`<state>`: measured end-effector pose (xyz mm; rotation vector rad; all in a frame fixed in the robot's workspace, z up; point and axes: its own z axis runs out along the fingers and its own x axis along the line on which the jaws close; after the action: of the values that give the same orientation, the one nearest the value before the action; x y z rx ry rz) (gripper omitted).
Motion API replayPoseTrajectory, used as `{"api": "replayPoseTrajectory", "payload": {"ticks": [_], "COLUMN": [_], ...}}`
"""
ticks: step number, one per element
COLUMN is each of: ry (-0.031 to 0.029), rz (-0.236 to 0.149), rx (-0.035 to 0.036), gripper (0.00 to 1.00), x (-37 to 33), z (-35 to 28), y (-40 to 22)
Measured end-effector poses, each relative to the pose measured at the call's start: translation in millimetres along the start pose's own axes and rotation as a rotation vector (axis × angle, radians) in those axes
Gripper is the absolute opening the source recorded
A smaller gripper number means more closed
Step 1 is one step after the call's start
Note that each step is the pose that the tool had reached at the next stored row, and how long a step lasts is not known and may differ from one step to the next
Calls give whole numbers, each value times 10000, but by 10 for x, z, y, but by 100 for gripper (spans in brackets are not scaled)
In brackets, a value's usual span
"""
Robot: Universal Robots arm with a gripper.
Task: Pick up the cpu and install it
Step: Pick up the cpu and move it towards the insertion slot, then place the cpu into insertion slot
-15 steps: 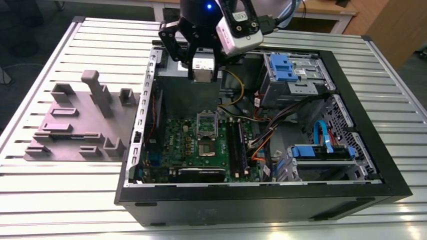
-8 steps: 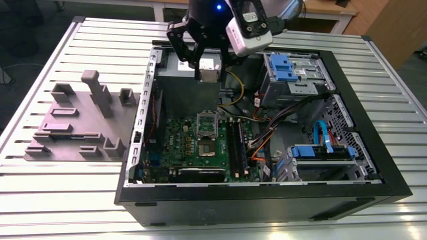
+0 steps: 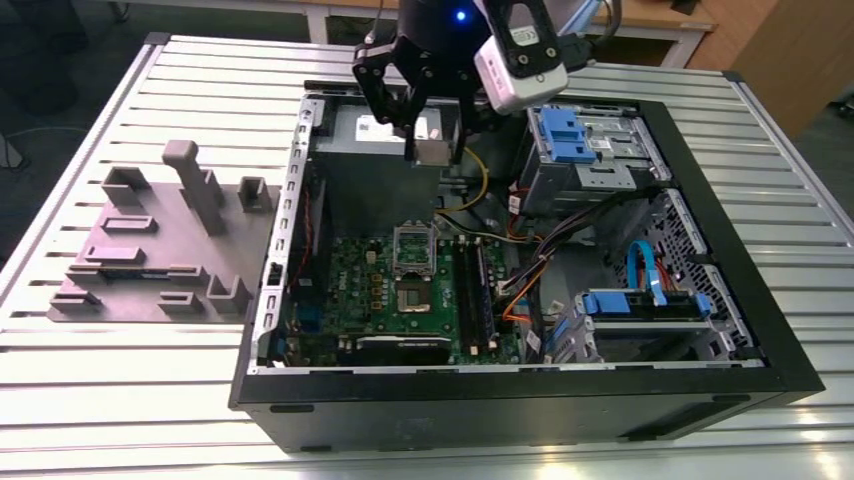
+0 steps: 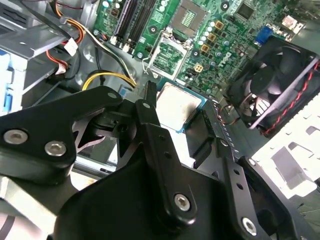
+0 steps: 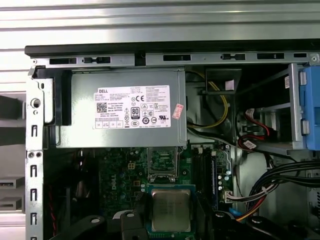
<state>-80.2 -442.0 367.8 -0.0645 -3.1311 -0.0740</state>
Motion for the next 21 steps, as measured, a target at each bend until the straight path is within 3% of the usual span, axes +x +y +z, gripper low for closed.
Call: {"api": "replayPoseTrajectory", "payload": {"ticks": [3, 15, 21], "ry": [0, 0, 0], "rz": [-1, 0, -1], "rx": [0, 0, 3], "gripper": [47, 47, 47], "x": [-29, -40, 11], "z": [0, 0, 11], "y": [1, 2, -15]}}
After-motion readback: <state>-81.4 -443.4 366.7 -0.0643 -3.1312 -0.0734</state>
